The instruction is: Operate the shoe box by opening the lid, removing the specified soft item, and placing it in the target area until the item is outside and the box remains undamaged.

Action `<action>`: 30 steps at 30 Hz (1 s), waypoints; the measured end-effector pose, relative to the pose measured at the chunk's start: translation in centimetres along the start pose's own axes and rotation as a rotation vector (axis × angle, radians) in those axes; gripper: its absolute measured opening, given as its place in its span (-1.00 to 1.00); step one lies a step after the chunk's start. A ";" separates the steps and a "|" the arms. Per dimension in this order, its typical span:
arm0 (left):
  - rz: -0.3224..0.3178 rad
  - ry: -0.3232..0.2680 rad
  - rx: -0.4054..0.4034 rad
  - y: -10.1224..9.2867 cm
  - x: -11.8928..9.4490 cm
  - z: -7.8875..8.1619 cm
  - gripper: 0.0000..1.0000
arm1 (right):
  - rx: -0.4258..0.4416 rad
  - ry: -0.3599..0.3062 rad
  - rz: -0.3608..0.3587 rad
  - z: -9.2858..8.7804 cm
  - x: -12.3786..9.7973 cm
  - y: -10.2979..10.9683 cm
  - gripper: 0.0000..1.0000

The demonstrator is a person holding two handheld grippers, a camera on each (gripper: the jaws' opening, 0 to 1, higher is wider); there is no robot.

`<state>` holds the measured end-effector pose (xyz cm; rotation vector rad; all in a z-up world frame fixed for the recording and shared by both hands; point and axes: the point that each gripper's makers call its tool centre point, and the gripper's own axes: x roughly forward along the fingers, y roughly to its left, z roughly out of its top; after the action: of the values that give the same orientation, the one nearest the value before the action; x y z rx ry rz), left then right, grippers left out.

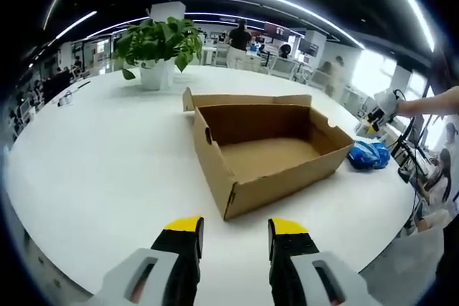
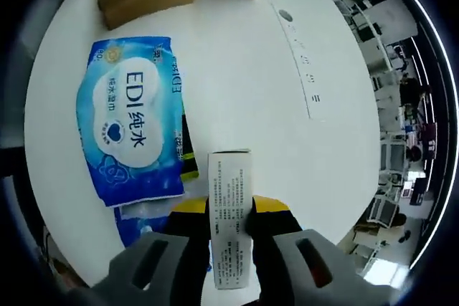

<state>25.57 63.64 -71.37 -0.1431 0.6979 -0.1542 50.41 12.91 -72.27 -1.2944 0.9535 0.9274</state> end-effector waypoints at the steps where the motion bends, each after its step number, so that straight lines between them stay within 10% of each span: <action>1: 0.003 0.001 0.002 0.0 0.0 0.0 -0.28 | -0.031 0.007 0.001 0.0 0.2 0.2 -0.62; 30: 0.030 0.011 0.000 0.4 -0.1 -0.1 -0.28 | 0.013 -0.007 0.080 -0.7 2.6 0.6 -0.64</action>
<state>25.46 64.06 -71.49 -0.1318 0.7111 -0.1266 50.71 12.34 -74.96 -1.2487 1.0106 0.9851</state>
